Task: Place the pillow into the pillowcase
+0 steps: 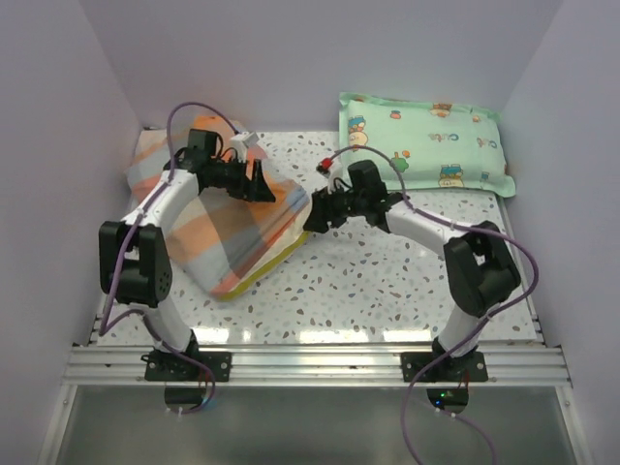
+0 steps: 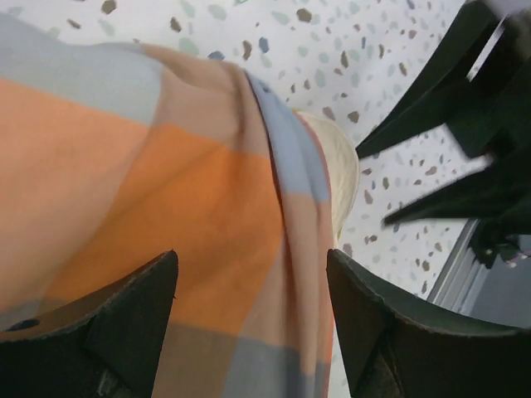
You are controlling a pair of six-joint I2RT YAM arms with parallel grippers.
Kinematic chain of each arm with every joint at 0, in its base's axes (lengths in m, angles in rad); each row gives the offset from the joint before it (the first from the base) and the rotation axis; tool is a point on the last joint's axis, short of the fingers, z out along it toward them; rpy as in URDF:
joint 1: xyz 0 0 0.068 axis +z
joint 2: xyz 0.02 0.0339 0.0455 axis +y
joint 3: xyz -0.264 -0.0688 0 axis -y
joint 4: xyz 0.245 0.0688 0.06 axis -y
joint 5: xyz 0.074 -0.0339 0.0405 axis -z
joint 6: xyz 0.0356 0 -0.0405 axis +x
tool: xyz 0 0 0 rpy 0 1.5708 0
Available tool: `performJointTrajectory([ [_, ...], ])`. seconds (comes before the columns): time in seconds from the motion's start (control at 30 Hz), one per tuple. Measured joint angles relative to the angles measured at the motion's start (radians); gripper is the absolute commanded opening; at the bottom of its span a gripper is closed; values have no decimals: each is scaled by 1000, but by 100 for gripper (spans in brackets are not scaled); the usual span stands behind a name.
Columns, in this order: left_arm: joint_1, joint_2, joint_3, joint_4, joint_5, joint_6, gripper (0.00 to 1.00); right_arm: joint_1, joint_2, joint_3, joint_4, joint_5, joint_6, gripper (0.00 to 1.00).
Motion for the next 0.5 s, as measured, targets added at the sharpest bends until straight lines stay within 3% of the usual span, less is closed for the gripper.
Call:
performJointTrajectory([
  [0.13, 15, -83, 0, -101, -116, 151, 85, -144, -66, -18, -21, -114, 92, 59],
  [0.23, -66, -188, -16, -113, -282, 257, 86, -230, -69, -13, -32, -134, 120, 57],
  [0.4, -467, -389, -170, -25, -656, 425, 88, -244, 11, 45, -90, -125, 144, 51],
  [0.5, -670, -397, -276, 30, -824, 494, 88, -231, 76, 77, -106, -106, 146, 50],
])
